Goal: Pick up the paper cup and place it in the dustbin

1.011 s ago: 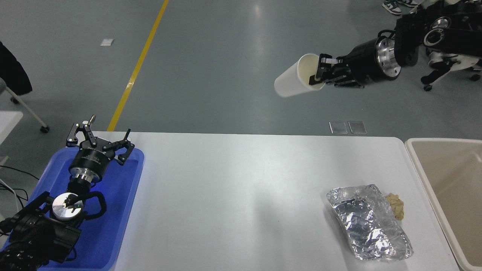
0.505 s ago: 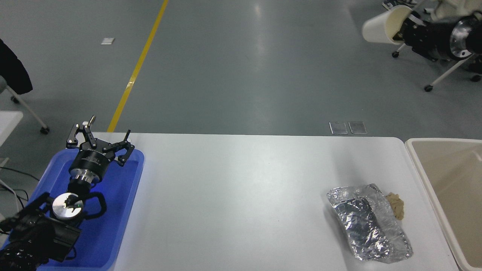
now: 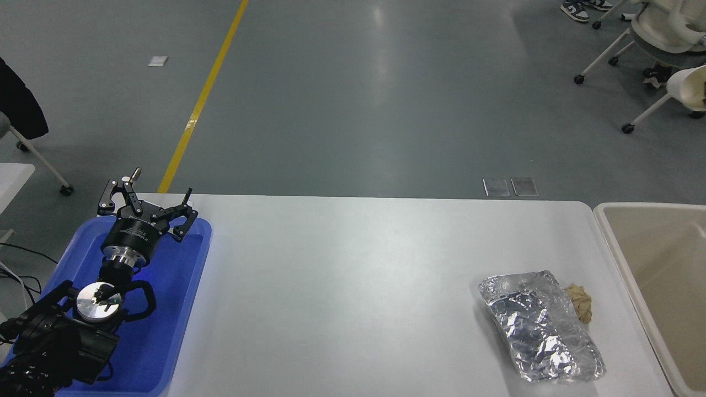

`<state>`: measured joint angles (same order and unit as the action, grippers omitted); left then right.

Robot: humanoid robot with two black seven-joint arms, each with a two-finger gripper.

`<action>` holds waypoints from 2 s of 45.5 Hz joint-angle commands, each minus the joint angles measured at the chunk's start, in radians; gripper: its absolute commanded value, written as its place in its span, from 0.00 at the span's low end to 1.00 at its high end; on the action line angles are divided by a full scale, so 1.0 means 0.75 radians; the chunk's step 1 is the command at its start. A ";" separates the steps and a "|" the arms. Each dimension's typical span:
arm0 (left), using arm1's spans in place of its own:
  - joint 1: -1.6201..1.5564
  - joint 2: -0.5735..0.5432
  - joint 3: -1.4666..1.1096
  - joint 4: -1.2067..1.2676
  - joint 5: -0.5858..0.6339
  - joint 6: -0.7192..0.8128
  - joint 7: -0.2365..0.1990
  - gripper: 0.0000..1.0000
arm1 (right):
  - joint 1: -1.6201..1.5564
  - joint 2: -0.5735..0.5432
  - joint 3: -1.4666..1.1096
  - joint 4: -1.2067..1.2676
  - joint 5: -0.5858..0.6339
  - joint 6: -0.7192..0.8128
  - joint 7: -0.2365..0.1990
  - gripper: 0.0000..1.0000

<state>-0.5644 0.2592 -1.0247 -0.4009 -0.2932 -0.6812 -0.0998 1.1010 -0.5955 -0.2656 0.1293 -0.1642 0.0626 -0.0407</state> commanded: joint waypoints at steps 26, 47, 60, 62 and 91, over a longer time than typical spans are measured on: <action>0.000 0.000 0.000 -0.001 0.000 0.000 0.000 1.00 | -0.646 0.005 0.152 -0.070 0.131 -0.155 0.015 0.00; 0.002 0.000 0.000 -0.001 0.000 0.000 0.000 1.00 | -0.697 0.095 0.150 -0.070 0.131 -0.165 0.015 0.00; 0.000 0.000 0.000 0.001 0.000 0.000 0.000 1.00 | -0.711 0.107 0.145 -0.066 0.131 -0.165 0.015 0.01; 0.002 0.000 0.000 -0.001 0.000 0.000 0.000 1.00 | -0.711 0.107 0.139 -0.066 0.131 -0.165 0.015 0.05; 0.000 0.000 0.000 -0.001 0.000 0.000 0.000 1.00 | -0.732 0.123 0.131 -0.050 0.123 -0.202 0.015 1.00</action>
<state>-0.5644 0.2592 -1.0247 -0.4010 -0.2930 -0.6812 -0.0997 0.5588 -0.5052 -0.1664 0.0862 -0.0712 -0.0876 -0.0291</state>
